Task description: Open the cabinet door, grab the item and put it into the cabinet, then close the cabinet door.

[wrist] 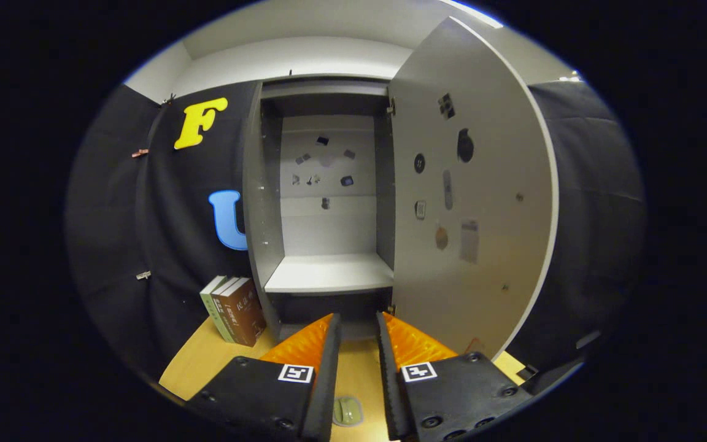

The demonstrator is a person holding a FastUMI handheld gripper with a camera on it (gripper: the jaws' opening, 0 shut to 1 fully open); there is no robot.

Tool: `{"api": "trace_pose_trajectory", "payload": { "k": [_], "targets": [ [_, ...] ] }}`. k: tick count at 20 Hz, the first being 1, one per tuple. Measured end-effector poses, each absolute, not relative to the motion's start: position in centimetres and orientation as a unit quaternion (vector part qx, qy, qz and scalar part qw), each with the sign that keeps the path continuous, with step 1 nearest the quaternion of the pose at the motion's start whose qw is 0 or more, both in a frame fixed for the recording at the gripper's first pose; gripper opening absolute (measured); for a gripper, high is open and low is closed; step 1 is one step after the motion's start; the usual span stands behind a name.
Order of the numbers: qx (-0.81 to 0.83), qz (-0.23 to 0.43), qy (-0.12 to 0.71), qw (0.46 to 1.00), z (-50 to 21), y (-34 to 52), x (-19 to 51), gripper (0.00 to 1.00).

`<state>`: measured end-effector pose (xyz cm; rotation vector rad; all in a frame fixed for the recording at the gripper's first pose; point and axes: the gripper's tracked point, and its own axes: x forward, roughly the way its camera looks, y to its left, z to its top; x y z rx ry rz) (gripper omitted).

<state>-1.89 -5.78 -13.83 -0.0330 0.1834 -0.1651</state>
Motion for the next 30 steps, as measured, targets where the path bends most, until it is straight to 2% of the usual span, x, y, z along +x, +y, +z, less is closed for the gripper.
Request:
{"api": "trace_pose_trajectory", "payload": {
  "k": [2, 10, 15, 17, 19, 20, 30],
  "targets": [
    [-0.020, -0.091, 0.130, 0.987, -17.4, -5.3, -1.5, 0.41],
    [0.016, -0.077, 0.316, 0.946, -34.6, -6.1, 1.3, 0.41],
    [0.032, -0.068, 0.420, 0.904, -44.1, -7.6, 0.4, 0.39],
    [0.032, -0.058, 0.445, 0.893, -46.9, -7.7, 0.0, 0.38],
    [0.028, -0.054, 0.468, 0.881, -49.4, -7.8, -0.4, 0.52],
    [0.027, -0.051, 0.479, 0.876, -50.4, -7.9, -0.6, 0.55],
    [-0.004, -0.045, 0.555, 0.831, -56.4, -8.5, -1.9, 0.53]
  ]
}}
